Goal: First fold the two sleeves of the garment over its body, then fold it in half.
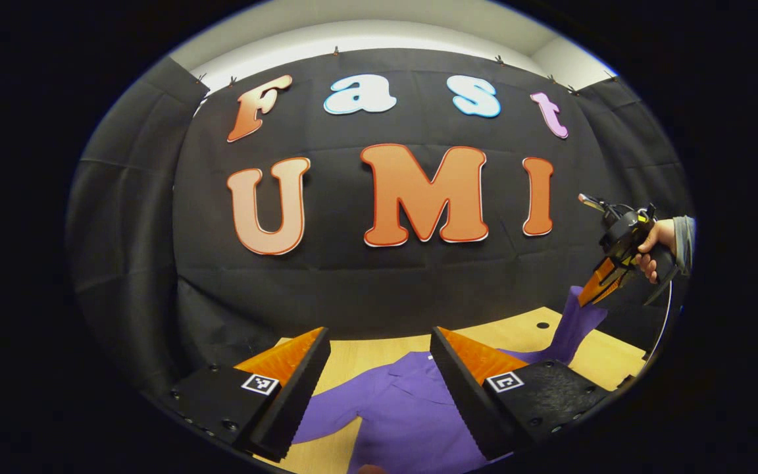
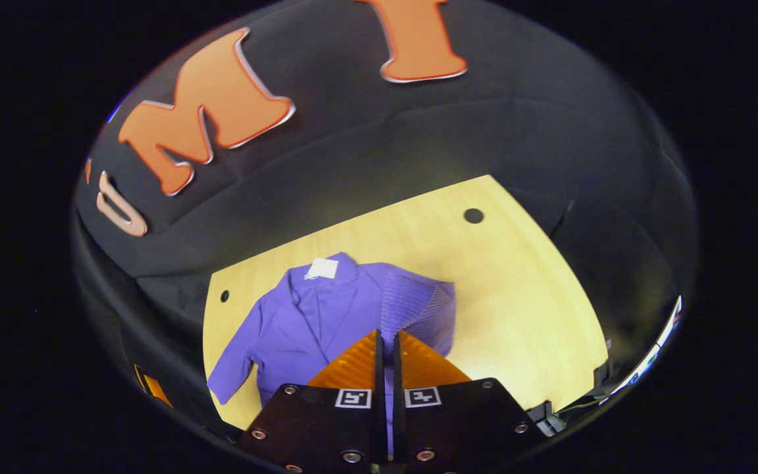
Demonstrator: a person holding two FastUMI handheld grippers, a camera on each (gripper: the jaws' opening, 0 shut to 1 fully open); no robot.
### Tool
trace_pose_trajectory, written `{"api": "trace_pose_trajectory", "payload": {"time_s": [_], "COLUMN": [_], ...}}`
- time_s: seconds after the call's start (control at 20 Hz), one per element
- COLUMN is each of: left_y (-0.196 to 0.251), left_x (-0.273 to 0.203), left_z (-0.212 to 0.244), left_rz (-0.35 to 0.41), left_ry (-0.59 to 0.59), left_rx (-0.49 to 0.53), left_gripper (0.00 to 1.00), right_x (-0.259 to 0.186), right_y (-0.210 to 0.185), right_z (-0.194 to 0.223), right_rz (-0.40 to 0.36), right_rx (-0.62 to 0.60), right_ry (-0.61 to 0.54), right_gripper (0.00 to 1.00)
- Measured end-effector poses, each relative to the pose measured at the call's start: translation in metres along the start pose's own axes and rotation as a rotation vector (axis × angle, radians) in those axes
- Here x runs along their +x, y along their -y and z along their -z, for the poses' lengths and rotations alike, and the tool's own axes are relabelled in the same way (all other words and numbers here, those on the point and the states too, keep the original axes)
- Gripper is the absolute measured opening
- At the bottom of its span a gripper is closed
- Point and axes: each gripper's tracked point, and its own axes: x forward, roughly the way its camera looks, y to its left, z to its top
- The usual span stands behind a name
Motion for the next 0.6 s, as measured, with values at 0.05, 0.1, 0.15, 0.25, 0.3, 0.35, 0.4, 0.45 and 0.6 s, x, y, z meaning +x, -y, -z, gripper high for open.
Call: {"api": "trace_pose_trajectory", "payload": {"time_s": [0.05,0.1,0.15,0.25,0.3,0.35,0.4,0.45,0.6], "left_y": [-0.009,-0.019,-0.028,-0.047,-0.056,-0.064,-0.071,-0.073,-0.092], "left_x": [0.000,0.000,-0.002,-0.003,-0.003,-0.002,-0.001,-0.003,0.001], "left_z": [0.003,0.004,0.007,0.009,0.010,0.013,0.013,0.011,0.014], "left_rz": [-0.013,-0.029,-0.046,-0.075,-0.090,-0.107,-0.119,-0.128,-0.149], "left_ry": [-0.005,-0.009,-0.014,-0.020,-0.026,-0.032,-0.035,-0.033,-0.036], "left_rx": [0.002,0.006,0.009,0.014,0.016,0.017,0.017,0.014,0.019], "left_gripper": [0.98,0.98,0.98,0.99,0.98,0.98,0.98,0.99,0.98], "right_x": [0.008,0.015,0.021,0.032,0.038,0.043,0.046,0.050,0.060], "right_y": [-0.016,-0.032,-0.045,-0.076,-0.091,-0.104,-0.115,-0.127,-0.160], "right_z": [0.001,0.004,0.004,0.010,0.014,0.015,0.017,0.018,0.029], "right_rz": [-0.012,-0.025,-0.038,-0.082,-0.103,-0.118,-0.128,-0.142,-0.175], "right_rx": [-0.023,-0.044,-0.060,-0.074,-0.077,-0.085,-0.092,-0.100,-0.111], "right_ry": [-0.009,-0.018,-0.025,-0.044,-0.057,-0.064,-0.070,-0.072,-0.084], "right_gripper": [0.04,0.04,0.04,0.04,0.04,0.04,0.04,0.04,0.04]}}
